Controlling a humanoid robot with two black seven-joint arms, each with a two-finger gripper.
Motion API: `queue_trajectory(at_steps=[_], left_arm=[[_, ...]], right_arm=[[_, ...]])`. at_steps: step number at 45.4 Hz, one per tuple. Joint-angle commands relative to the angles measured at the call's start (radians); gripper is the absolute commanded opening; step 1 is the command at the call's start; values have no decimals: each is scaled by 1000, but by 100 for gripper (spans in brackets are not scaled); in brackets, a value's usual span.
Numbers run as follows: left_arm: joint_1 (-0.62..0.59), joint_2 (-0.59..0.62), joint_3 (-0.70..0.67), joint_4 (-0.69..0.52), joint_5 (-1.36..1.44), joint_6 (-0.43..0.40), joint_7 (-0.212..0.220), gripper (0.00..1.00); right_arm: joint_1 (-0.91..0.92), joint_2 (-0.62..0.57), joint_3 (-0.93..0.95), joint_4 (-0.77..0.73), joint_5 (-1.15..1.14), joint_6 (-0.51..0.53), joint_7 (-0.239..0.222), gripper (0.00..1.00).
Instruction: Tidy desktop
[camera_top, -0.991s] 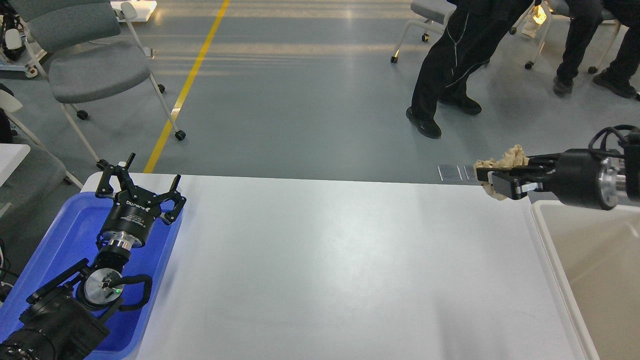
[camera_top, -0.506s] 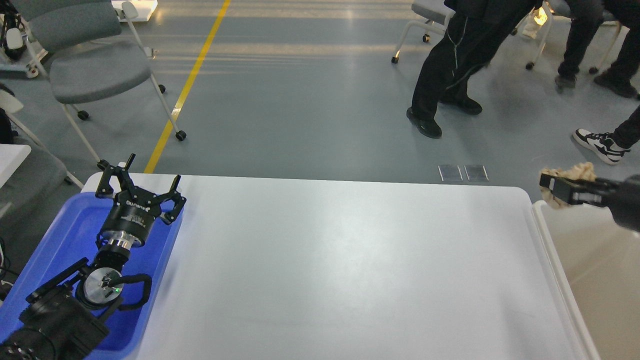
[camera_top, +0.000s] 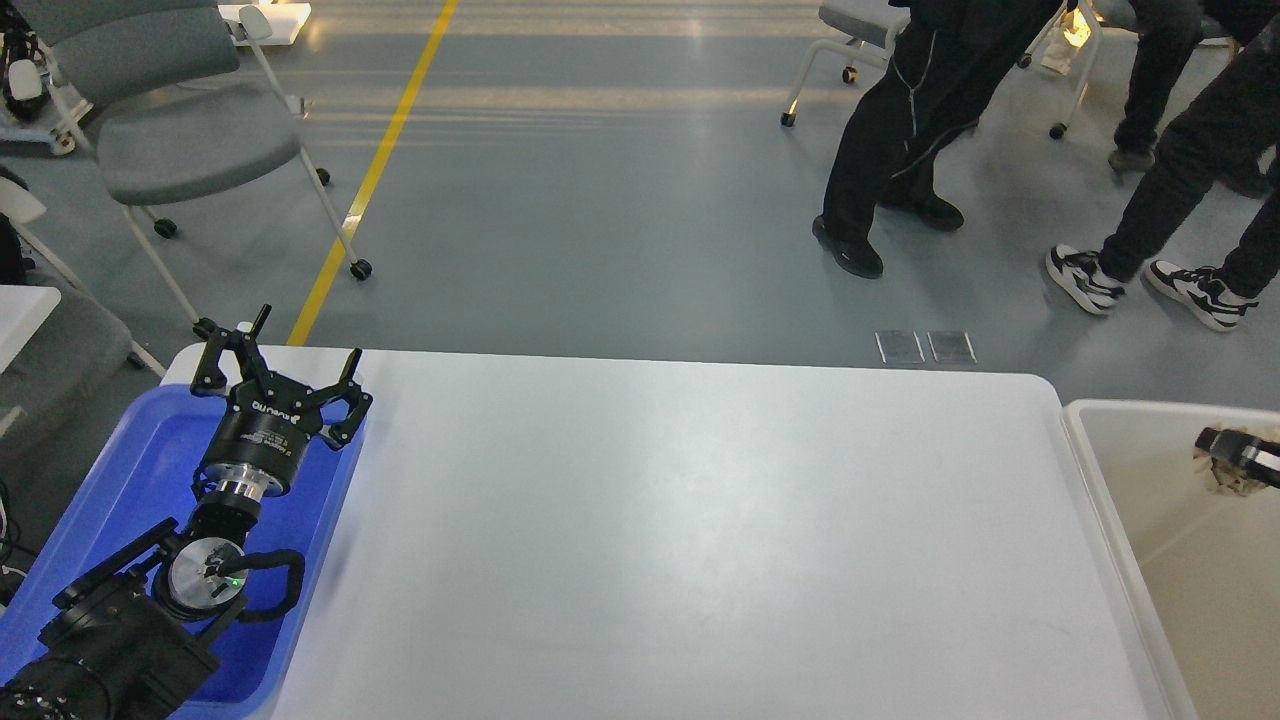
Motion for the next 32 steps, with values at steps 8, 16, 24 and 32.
queue_trajectory(at_steps=[8,16,24,32], left_arm=[[0,0,0,0,-1,0,0,100],[0,0,0,0,0,0,0,100],[0,0,0,0,0,-1,0,100],[0,0,0,0,-1,0,0,100]], right_arm=[[-187,210,2,-297,297,-28,0,0],[-276,318,2,-474,378,-16,-1,0],[-350,413,2,-649,453,-7,-7,0],[-415,532,3,-856,529,56,-11,0]])
